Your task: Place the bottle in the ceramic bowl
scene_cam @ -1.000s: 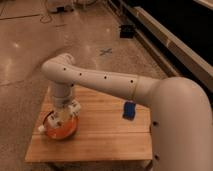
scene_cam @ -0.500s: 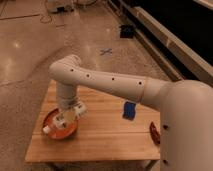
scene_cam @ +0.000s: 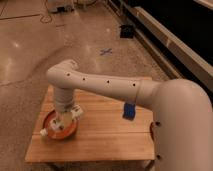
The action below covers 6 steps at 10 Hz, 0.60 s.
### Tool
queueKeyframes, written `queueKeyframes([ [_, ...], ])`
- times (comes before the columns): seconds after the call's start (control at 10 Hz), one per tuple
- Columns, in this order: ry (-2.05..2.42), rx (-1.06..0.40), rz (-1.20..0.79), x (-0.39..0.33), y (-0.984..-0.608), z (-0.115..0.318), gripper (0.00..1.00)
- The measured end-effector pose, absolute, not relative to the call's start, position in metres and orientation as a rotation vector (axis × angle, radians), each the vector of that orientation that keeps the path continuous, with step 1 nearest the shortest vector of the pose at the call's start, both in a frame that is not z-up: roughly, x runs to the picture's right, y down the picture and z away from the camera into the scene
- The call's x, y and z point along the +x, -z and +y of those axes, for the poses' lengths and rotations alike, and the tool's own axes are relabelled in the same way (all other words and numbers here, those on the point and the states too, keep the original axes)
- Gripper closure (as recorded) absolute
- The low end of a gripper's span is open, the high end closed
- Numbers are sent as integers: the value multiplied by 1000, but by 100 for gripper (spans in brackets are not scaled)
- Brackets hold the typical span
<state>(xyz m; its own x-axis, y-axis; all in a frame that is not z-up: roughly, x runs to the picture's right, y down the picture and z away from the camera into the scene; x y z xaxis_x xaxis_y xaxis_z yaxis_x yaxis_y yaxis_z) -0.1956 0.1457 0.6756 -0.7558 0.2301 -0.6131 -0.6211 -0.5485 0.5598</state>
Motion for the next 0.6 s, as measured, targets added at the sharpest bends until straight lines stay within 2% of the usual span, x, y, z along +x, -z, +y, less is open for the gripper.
queueKeyframes([
  [0.2, -2292, -657, 1109, -185, -672, 146, 67],
  [0.4, -2254, -686, 1078, -199, -689, 143, 90],
  [0.6, -2208, -719, 1029, -221, -710, 135, 100],
])
